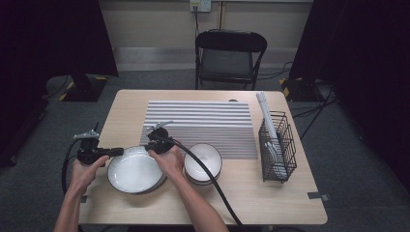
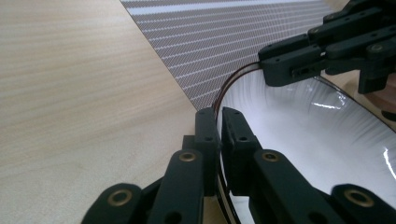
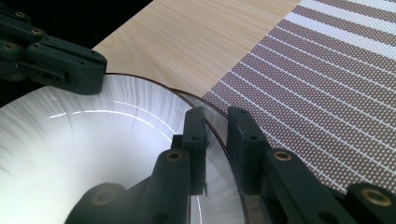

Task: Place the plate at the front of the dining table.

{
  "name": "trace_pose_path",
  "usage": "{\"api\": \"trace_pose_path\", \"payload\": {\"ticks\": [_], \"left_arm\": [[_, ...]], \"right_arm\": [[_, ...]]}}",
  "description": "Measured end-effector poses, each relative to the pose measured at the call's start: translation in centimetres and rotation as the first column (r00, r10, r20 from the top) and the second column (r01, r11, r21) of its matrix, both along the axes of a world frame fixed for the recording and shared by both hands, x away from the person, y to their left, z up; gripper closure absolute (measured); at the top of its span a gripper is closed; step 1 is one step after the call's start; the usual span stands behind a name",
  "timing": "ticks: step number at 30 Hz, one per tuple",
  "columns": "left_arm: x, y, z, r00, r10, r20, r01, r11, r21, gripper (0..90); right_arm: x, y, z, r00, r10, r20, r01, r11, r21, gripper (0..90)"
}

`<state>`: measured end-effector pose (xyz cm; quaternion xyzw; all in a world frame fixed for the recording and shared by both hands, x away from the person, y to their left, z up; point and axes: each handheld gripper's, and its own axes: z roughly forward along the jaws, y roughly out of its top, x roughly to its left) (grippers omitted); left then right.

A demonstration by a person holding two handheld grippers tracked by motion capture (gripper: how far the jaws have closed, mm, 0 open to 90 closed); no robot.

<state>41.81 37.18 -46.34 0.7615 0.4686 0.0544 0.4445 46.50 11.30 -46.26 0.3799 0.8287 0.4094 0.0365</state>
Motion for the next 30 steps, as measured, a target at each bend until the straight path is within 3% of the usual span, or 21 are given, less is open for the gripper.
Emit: {"api": "trace_pose_path", "payload": {"ticks": [5, 18, 24, 25, 30], "left_arm": [[0.01, -0.29, -0.05, 1.0000, -0.008, 0.005, 0.008, 0.9998, 0.020, 84.3], [-0.15, 0.23, 0.26, 0.9997, -0.006, 0.024, 0.006, 1.0000, 0.007, 86.4], [-0.14, 0.25, 0.32, 0.9996, 0.010, 0.025, -0.010, 0.9999, -0.003, 86.5], [-0.11, 0.29, 0.30, 0.9996, 0.009, 0.026, -0.008, 1.0000, -0.005, 86.5], [0.00, 0.33, 0.26, 0.9998, 0.011, 0.015, -0.011, 0.9999, -0.013, 86.2]], "right_arm": [[0.00, -0.03, -0.04, 1.0000, 0.003, 0.006, -0.003, 1.0000, 0.006, 78.1], [-0.37, 0.01, -0.31, 1.0000, 0.006, 0.008, -0.006, 1.0000, 0.003, 70.1], [-0.16, -0.09, -0.28, 0.9999, 0.010, -0.009, -0.010, 1.0000, 0.003, 76.1], [-0.17, -0.13, -0.04, 0.9999, 0.011, 0.010, -0.011, 0.9999, 0.002, 78.5], [-0.10, -0.19, 0.08, 0.9998, 0.015, 0.015, -0.015, 0.9999, 0.004, 79.8]]}}
